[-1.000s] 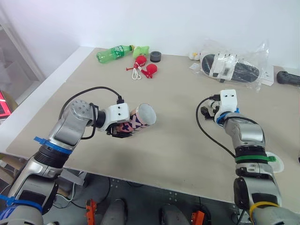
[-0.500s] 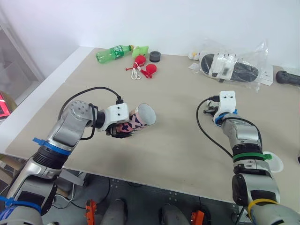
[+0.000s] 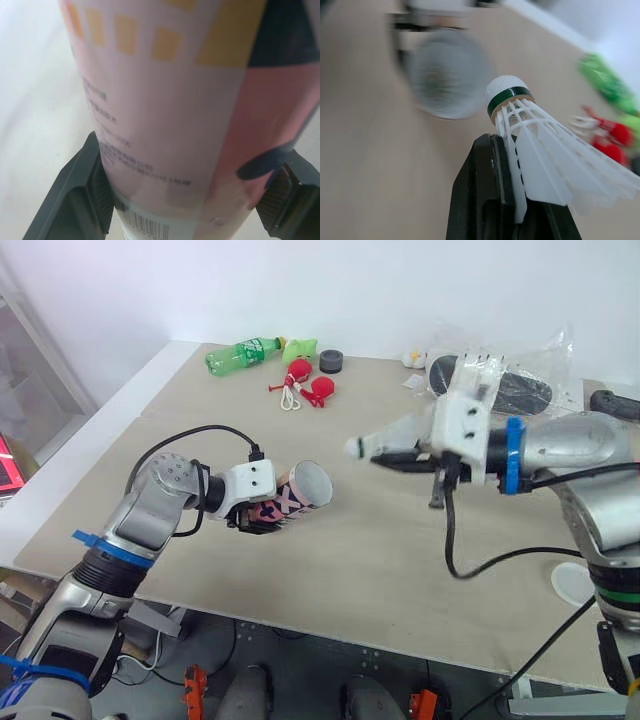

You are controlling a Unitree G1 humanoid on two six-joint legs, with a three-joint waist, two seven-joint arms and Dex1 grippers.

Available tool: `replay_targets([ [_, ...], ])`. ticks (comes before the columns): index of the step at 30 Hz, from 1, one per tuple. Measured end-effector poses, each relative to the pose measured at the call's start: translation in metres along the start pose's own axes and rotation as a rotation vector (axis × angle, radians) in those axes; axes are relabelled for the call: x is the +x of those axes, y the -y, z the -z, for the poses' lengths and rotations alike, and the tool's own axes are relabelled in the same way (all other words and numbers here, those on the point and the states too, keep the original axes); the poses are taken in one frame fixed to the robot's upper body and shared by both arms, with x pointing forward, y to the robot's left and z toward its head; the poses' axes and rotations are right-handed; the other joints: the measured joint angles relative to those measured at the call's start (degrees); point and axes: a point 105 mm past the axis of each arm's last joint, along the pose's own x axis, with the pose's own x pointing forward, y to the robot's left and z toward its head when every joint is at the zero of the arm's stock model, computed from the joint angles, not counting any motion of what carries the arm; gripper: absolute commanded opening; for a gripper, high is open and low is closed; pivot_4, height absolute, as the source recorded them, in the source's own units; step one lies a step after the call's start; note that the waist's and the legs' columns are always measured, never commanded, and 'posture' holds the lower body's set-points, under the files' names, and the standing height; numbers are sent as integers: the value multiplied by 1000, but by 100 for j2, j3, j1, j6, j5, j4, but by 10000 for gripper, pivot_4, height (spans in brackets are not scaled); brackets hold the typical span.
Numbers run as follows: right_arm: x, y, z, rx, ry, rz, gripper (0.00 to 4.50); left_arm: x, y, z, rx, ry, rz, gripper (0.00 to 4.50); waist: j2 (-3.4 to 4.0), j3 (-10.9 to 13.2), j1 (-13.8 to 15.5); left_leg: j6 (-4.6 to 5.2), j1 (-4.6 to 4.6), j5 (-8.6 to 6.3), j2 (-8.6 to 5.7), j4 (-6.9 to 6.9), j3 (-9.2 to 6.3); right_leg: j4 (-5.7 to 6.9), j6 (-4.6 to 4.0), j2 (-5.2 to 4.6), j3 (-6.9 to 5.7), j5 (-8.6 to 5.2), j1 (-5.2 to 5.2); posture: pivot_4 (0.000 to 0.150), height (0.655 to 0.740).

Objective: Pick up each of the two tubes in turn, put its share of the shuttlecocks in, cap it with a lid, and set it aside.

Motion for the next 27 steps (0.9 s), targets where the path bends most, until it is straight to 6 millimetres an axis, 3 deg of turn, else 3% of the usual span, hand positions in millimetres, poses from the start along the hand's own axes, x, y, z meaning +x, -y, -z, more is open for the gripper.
replay_targets([
  [5, 17, -5, 5, -77, -69, -32, 1256, 1, 0, -1, 0, 5, 3, 30638, 0, 0, 11, 1, -1, 0, -5, 0, 6, 0, 0, -9, 1, 1, -1, 1500, 7400],
  [11, 37, 3, 0, -111, -53, -12, 1256, 1, 1, -2, 2, 8, 3, 30638, -1, 0, 25, 1, -3, 1, -8, 1, 4, 1, -24, -9, -1, 14, 0, 1500, 7400],
  [17, 44, 7, -13, -155, -21, -8, 1256, 2, 1, -2, 2, 10, 3, 30638, -1, 0, 28, 1, -4, 1, -8, 0, 1, 1, -25, -8, -4, 15, 1, 1500, 7400],
  [18, 46, 6, -15, -155, -10, -13, 7142, 2, 1, -3, 2, 10, 2, 30638, -1, 0, 28, 1, -4, 1, -8, 1, 1, 1, -25, -7, -4, 15, 1, 1500, 7400],
  [20, 48, 4, -18, -153, 4, -21, 11088, 2, 1, -3, 1, 11, 1, 30638, -1, 0, 28, 1, -4, 1, -8, 1, 1, 2, -25, -8, -4, 15, 1, 1500, 7400],
  [27, 37, 8, -29, -155, 27, -25, 42429, 2, 1, -2, 1, 11, -1, 30638, -1, 0, 29, 1, -4, 1, -7, 2, -1, 2, -27, -8, -7, 17, 2, 1500, 7400],
])
